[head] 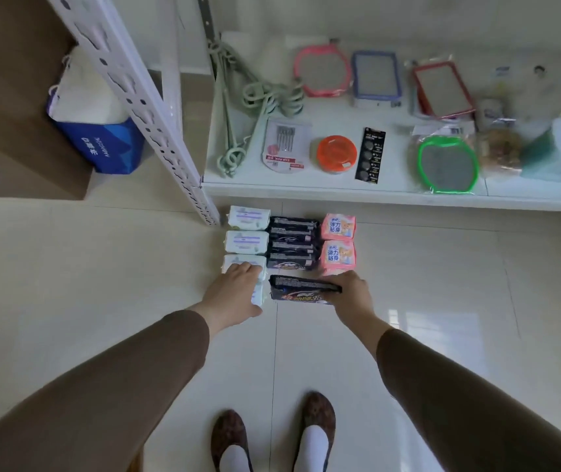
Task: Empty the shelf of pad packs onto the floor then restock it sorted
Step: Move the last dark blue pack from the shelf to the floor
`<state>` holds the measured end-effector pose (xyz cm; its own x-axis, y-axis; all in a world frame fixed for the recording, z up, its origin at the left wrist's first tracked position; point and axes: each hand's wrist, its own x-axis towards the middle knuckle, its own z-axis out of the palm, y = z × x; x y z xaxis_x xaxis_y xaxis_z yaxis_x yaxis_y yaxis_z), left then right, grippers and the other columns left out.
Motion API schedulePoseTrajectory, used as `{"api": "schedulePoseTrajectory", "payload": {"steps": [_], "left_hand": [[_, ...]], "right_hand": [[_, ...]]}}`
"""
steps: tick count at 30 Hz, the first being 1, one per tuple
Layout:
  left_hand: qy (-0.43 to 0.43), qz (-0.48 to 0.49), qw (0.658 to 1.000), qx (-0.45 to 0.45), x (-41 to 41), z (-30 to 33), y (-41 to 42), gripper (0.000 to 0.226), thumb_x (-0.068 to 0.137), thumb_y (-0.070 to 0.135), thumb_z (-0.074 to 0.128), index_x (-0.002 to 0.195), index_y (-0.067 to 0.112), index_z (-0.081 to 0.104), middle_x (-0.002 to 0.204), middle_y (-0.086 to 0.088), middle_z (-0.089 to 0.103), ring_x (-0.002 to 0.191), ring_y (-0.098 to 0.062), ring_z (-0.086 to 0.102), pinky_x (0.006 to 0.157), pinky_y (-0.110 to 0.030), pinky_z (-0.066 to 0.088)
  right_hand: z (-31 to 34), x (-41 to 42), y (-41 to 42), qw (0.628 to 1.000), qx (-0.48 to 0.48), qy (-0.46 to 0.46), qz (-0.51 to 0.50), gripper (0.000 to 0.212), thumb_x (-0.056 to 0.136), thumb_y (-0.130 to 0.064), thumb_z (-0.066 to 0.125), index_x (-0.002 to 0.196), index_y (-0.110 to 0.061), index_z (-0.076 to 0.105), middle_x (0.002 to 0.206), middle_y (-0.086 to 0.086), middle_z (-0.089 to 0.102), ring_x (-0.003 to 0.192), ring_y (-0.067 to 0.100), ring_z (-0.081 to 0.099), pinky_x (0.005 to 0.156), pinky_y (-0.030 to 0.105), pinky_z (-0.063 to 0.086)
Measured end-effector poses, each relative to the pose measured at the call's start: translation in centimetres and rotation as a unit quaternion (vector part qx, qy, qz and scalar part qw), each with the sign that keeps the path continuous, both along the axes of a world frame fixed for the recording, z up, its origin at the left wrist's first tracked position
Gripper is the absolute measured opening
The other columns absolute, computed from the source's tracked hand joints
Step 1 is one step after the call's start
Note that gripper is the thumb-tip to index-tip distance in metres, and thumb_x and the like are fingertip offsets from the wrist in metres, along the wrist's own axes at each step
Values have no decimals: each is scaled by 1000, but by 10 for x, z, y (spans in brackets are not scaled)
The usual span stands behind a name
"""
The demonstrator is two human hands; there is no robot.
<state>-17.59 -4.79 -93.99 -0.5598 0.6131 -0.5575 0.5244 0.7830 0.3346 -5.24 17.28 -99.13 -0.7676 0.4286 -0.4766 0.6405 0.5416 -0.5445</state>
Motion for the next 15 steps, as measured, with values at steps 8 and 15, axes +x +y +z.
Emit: {"api": "schedulePoseTrajectory", "payload": {"steps": [8, 15], "left_hand": [[41, -17, 999, -6, 2, -127, 8, 84, 83, 38, 71, 150, 15, 27, 146, -1, 39, 135, -23, 36, 104, -38, 40], [62, -5, 998, 21, -4, -185, 11, 73, 79, 35, 73, 140, 21, 35, 132, 1, 47, 123, -22, 44, 96, -37, 43]], "right_hand": [[-134, -19, -15, 998, -16, 17, -59, 36, 84, -11, 72, 114, -30, 73, 104, 0, 70, 97, 24, 63, 80, 28, 50], [-195, -27, -11, 996, 58, 38, -64, 44, 86, -10, 63, 118, -40, 69, 113, -2, 67, 100, 26, 61, 84, 35, 55]]}}
